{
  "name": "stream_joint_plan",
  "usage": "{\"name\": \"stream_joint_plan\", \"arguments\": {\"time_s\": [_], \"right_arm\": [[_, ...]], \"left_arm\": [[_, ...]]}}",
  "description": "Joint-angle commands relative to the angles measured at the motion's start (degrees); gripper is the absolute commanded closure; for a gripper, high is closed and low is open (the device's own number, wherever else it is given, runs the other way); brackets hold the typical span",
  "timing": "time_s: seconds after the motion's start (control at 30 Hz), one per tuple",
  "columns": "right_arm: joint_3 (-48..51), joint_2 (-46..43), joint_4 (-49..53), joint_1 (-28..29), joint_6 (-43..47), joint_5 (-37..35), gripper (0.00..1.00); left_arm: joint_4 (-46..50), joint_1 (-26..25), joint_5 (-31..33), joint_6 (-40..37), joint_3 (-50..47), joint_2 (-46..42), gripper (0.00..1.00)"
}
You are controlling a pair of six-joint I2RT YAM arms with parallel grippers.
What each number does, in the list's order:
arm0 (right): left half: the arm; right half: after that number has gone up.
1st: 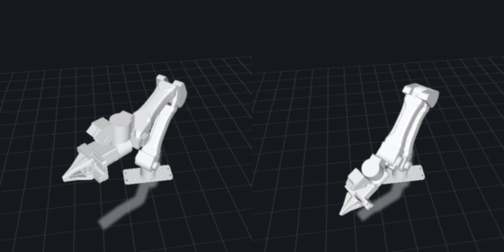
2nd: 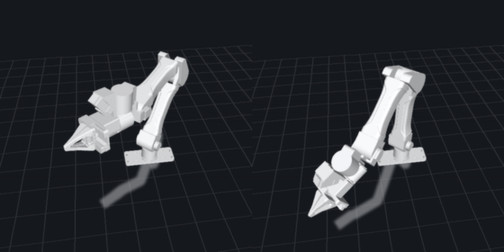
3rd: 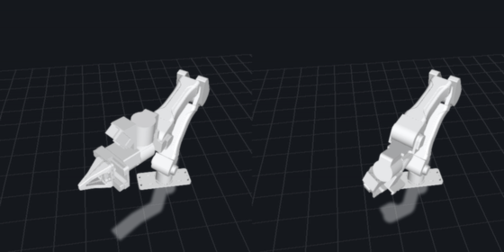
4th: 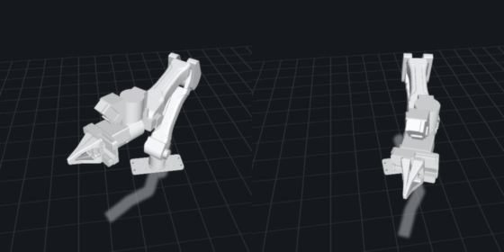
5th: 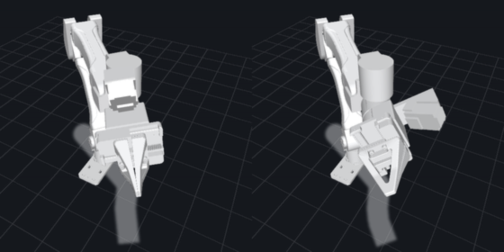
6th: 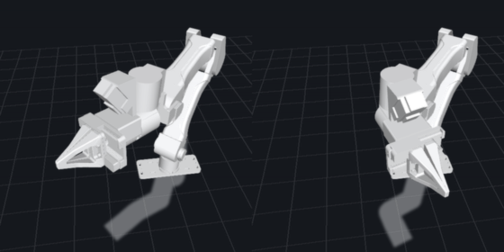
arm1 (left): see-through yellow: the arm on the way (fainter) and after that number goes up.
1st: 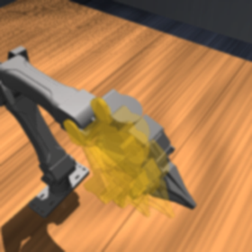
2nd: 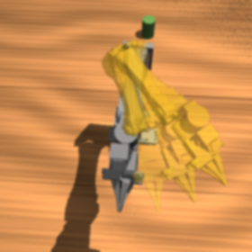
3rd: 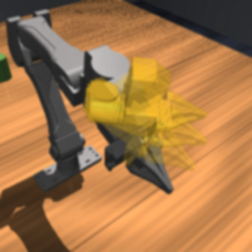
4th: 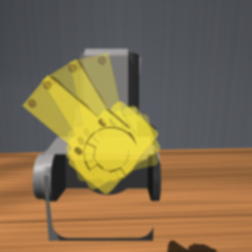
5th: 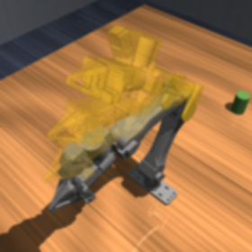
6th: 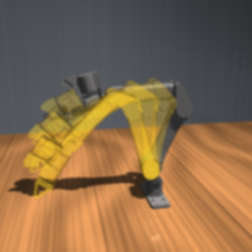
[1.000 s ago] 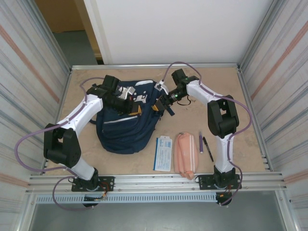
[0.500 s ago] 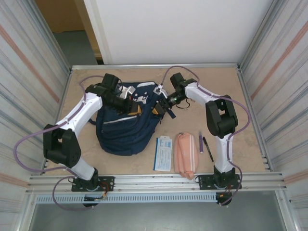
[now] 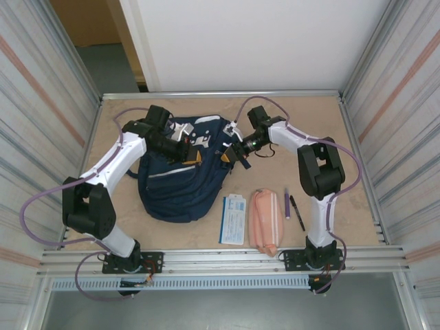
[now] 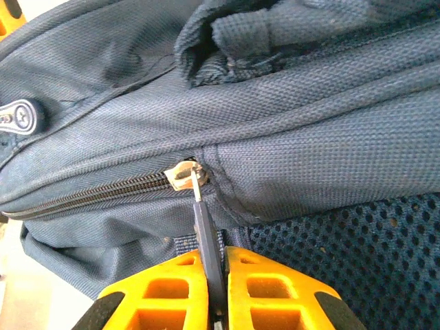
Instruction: Pack the student bag
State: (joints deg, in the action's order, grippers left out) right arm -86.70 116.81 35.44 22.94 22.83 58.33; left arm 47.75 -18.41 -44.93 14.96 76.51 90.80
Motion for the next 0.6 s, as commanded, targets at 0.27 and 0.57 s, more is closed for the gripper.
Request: {"name": "stream_joint_plan", "arguments": {"time_s": [0.27,0.57], "right_arm": [[1.4,-4.2,-5.0,-0.4,-2.7,-2.8,0.77],[-0.9,-2.7,-3.9,-0.3,-3.0,0.3,0.89]], "left_arm": [[-0.9,0.0,-5.3,-1.7,2.0,-1.3,1.0],[-1.7,0.0,-5.4,-1.0,0.6,-2.6,1.0]]}}
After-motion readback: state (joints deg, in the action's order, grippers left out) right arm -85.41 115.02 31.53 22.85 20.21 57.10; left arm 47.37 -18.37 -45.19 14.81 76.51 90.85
